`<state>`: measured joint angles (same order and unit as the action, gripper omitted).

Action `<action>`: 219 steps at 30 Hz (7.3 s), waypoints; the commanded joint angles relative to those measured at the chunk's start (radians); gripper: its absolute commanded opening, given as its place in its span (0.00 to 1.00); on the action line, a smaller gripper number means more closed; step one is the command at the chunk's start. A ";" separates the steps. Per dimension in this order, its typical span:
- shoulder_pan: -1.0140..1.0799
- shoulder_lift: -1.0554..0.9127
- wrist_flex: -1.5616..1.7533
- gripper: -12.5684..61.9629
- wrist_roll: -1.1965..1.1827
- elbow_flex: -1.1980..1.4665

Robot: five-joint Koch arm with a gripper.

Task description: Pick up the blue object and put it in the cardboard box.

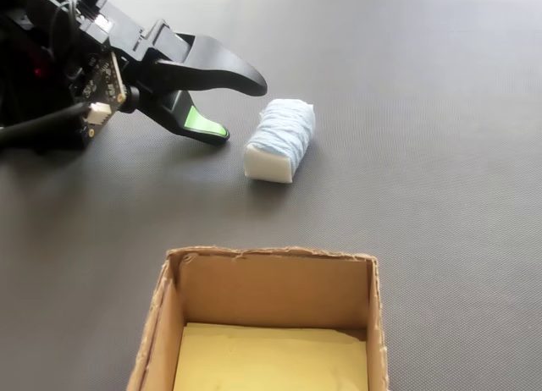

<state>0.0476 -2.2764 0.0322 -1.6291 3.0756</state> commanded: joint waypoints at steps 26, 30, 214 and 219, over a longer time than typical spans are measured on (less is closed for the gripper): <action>0.017 -0.092 0.135 0.63 0.060 -0.018; 0.031 -0.092 0.069 0.63 0.072 -0.117; -0.003 -0.094 0.014 0.63 0.051 -0.043; 0.000 -0.094 0.021 0.63 0.048 0.023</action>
<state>0.0476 -2.2734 0.0598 -1.5585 3.0710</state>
